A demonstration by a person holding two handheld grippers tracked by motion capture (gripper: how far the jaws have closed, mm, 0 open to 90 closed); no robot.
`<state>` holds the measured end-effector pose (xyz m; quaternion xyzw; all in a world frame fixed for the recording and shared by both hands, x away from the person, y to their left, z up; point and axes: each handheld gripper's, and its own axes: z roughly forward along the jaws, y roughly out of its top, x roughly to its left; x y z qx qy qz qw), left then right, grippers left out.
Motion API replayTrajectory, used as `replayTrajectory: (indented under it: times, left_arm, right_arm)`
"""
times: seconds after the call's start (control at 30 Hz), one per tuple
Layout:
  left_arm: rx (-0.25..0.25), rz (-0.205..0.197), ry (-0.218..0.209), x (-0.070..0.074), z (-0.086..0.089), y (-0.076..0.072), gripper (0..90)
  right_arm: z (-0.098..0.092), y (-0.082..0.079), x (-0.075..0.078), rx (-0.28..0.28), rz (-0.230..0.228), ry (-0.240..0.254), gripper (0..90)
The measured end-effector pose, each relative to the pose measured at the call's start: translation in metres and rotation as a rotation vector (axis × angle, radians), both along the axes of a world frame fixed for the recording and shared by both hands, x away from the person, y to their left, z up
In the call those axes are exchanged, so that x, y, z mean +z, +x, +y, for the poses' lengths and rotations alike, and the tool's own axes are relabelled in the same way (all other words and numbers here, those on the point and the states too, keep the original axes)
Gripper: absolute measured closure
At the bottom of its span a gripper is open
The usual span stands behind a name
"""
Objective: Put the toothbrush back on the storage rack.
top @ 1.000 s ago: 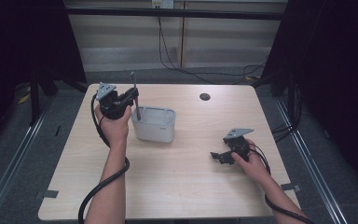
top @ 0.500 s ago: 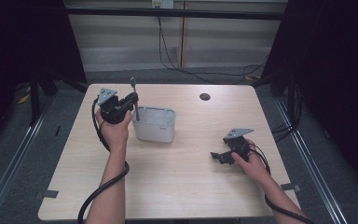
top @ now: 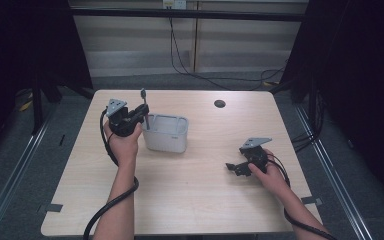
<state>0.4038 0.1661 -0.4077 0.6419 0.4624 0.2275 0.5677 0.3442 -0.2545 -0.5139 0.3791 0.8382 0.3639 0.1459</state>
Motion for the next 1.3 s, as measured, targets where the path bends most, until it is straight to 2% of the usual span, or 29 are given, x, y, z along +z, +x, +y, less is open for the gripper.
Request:
replayTrajectory:
  times: [0.63,0.9,1.3]
  left_arm:
    - [-0.005,0.023,0.025,-0.009,-0.001,-0.002,80.2]
    - [-0.004,0.029,0.049,-0.013,-0.001,-0.003,80.1]
    - [-0.004,0.04,0.058,-0.017,-0.001,-0.005,80.0]
  right_arm:
    - [0.0,0.0,0.0,0.001,0.001,0.0,11.2]
    - [0.0,0.0,0.0,0.001,0.0,0.0,11.2]
    - [0.0,0.0,0.0,0.0,0.0,0.0,11.2]
